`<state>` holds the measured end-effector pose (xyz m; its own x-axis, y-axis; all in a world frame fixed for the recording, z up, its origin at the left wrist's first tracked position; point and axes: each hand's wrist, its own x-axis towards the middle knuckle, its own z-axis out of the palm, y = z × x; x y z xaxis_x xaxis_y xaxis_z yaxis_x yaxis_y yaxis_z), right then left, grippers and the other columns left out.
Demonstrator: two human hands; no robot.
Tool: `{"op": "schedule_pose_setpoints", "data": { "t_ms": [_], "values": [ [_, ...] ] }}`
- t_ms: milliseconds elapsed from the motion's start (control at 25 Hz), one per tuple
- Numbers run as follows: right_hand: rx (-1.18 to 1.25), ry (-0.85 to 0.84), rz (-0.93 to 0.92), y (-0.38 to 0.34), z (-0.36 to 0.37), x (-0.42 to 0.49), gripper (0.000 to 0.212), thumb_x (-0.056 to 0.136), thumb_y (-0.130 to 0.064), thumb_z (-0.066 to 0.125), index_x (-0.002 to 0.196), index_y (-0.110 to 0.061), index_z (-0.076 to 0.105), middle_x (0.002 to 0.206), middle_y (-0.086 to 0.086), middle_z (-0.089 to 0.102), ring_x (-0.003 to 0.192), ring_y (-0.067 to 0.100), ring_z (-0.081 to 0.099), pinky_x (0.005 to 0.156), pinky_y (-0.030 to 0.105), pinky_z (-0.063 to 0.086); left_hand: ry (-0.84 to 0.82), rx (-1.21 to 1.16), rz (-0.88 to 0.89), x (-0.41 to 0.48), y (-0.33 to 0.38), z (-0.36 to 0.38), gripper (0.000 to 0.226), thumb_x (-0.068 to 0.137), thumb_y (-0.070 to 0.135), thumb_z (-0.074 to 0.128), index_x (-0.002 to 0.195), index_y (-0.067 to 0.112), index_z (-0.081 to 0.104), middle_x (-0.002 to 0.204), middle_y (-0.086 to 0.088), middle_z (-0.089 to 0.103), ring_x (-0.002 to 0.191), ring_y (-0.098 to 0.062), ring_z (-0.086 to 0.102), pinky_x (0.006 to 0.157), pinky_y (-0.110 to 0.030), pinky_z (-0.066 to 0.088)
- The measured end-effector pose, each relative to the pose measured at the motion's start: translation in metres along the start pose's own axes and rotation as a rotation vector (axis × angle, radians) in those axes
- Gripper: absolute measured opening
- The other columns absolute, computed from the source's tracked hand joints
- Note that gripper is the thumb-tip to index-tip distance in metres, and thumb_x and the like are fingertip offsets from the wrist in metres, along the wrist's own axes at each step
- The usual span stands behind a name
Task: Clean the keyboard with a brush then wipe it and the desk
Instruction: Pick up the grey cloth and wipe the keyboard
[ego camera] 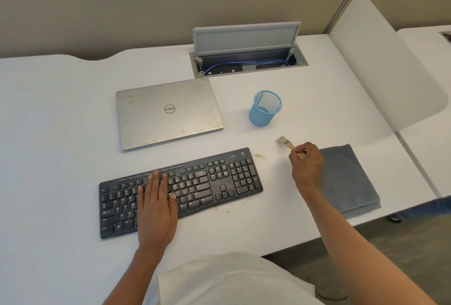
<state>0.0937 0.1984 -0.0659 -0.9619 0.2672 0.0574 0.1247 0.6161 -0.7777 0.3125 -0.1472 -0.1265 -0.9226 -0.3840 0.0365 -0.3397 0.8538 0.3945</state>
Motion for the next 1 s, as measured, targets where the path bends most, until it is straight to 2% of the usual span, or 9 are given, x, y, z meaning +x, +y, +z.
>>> {"op": "schedule_pose_setpoints", "data": {
  "t_ms": [120, 240, 320, 480, 640, 800, 920, 1000],
  "values": [
    [-0.190, -0.109, -0.084, 0.007, 0.006, 0.009, 0.015, 0.089, -0.006, 0.062, 0.100, -0.017, 0.062, 0.099, 0.003, 0.056, 0.079, 0.023, 0.056, 0.067, 0.036, 0.048, -0.005, 0.033, -0.012, 0.000, 0.002, 0.000, 0.063, 0.111, 0.038, 0.021, 0.164, 0.007, 0.034, 0.174, -0.010, 0.027, 0.163, -0.024, 0.017, 0.133, -0.054, 0.013],
    [-0.483, -0.237, -0.130, 0.009, 0.014, 0.019, 0.023, 0.093, -0.013, 0.062, 0.115, -0.020, 0.065, 0.105, 0.006, 0.054, 0.079, 0.028, 0.061, 0.069, 0.041, 0.056, 0.000, 0.050, -0.009, 0.000, 0.002, 0.000, 0.063, 0.111, 0.038, 0.021, 0.163, 0.007, 0.036, 0.173, -0.010, 0.029, 0.163, -0.025, 0.020, 0.132, -0.055, 0.014],
    [-0.554, -0.255, -0.143, 0.007, 0.019, 0.024, 0.024, 0.095, -0.015, 0.060, 0.119, -0.017, 0.066, 0.104, 0.009, 0.054, 0.080, 0.030, 0.062, 0.070, 0.043, 0.057, -0.002, 0.057, -0.012, 0.001, 0.002, -0.001, 0.062, 0.111, 0.037, 0.021, 0.163, 0.007, 0.036, 0.172, -0.011, 0.031, 0.162, -0.025, 0.022, 0.132, -0.055, 0.015],
    [-0.556, -0.256, -0.132, 0.008, 0.027, 0.028, 0.029, 0.096, -0.016, 0.058, 0.124, -0.015, 0.064, 0.100, 0.013, 0.057, 0.086, 0.032, 0.060, 0.074, 0.045, 0.055, -0.003, 0.059, -0.026, 0.001, 0.005, -0.003, 0.062, 0.110, 0.037, 0.023, 0.163, 0.007, 0.038, 0.172, -0.011, 0.032, 0.162, -0.026, 0.023, 0.132, -0.056, 0.016],
    [-0.503, -0.273, -0.127, 0.015, 0.032, 0.026, 0.024, 0.101, -0.014, 0.054, 0.123, -0.011, 0.064, 0.100, 0.014, 0.054, 0.086, 0.032, 0.058, 0.078, 0.047, 0.054, 0.002, 0.030, -0.086, 0.001, 0.015, 0.000, 0.062, 0.110, 0.035, 0.022, 0.163, 0.007, 0.036, 0.172, -0.010, 0.030, 0.163, -0.025, 0.020, 0.132, -0.056, 0.012],
    [-0.331, -0.295, -0.021, 0.016, 0.026, 0.023, 0.019, 0.103, -0.023, 0.049, 0.117, -0.018, 0.061, 0.106, 0.000, 0.050, 0.093, 0.022, 0.052, 0.077, 0.038, 0.045, 0.025, -0.005, -0.148, 0.000, 0.026, 0.005, 0.063, 0.109, 0.034, 0.018, 0.164, 0.007, 0.035, 0.174, -0.008, 0.026, 0.164, -0.023, 0.014, 0.134, -0.052, 0.004],
    [-0.392, -0.330, -0.096, 0.012, 0.021, 0.023, 0.024, 0.102, -0.022, 0.054, 0.125, -0.017, 0.059, 0.110, 0.006, 0.050, 0.096, 0.025, 0.053, 0.078, 0.039, 0.049, 0.042, -0.035, -0.234, 0.001, 0.042, 0.009, 0.064, 0.109, 0.035, 0.018, 0.165, 0.007, 0.030, 0.176, -0.008, 0.022, 0.165, -0.023, 0.010, 0.133, -0.055, 0.002],
    [-0.418, -0.322, -0.154, 0.015, 0.015, 0.021, 0.032, 0.099, -0.021, 0.061, 0.129, -0.013, 0.057, 0.113, 0.009, 0.051, 0.102, 0.028, 0.055, 0.082, 0.042, 0.052, 0.039, -0.050, -0.236, 0.008, 0.064, 0.011, 0.060, 0.110, 0.031, 0.029, 0.165, 0.007, 0.029, 0.175, -0.010, 0.023, 0.164, -0.026, 0.012, 0.132, -0.059, 0.002]
  ]
}}
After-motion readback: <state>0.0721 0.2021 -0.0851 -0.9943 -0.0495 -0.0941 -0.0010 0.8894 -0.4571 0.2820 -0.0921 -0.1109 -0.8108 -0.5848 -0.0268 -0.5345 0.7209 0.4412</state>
